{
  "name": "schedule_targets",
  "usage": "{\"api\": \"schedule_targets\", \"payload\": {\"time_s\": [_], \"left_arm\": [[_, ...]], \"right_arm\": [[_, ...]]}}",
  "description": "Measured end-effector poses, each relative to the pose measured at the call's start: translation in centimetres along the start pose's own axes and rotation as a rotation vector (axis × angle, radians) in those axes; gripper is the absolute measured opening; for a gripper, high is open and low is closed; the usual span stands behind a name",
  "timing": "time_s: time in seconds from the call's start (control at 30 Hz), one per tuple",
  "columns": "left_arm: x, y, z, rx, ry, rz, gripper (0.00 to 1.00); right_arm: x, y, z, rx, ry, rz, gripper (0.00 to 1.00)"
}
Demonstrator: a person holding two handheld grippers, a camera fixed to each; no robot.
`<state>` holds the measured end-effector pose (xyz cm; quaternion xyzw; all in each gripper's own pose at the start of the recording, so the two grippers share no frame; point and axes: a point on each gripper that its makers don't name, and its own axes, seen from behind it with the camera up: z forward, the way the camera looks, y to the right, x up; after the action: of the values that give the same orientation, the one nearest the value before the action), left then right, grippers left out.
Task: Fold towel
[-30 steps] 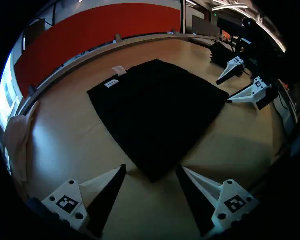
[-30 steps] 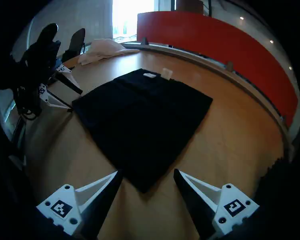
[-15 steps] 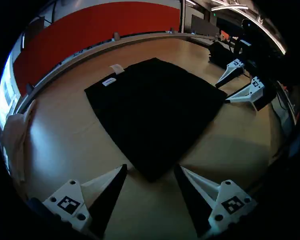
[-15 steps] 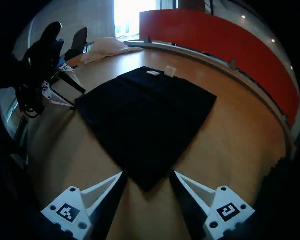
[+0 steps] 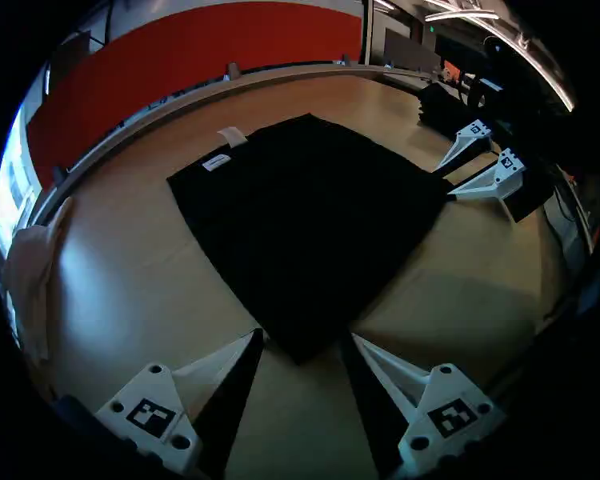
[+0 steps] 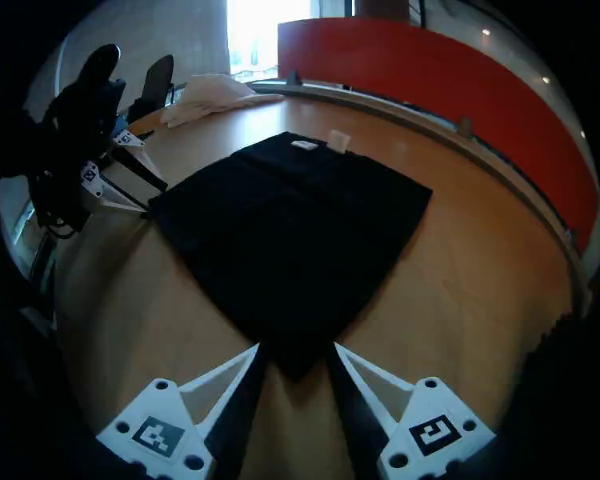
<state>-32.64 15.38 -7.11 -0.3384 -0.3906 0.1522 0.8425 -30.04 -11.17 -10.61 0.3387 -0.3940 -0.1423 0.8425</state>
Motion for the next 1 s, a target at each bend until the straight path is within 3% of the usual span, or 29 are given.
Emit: {"api": "schedule_targets", "payload": {"time_s": [0.3,0.43,0.7,1.0], "left_arm": [[0.1,0.0,0.1,0.013,-0.005,-0.015,0.34],[0.2,0.3,0.1,0.013,-0.009,-0.018,0.19],[0.8,0.8,-0.4,0.002,-0.009,-0.045,0.13],[2.8,0.6,-2.4,0.019,0.031,-0.079,0.13]], "right_arm": [[0.1,0.0,-0.2,-0.006,0.0,0.008,0.24],[0.2,0.1,-0.3,-0.006,0.003,0.014,0.19],[1.2,0.3,-1.0,-0.013,0.027,0.031,0.18],[3.1,0.6,-2.5,-0.029,0.062,0.044,0.18]]}}
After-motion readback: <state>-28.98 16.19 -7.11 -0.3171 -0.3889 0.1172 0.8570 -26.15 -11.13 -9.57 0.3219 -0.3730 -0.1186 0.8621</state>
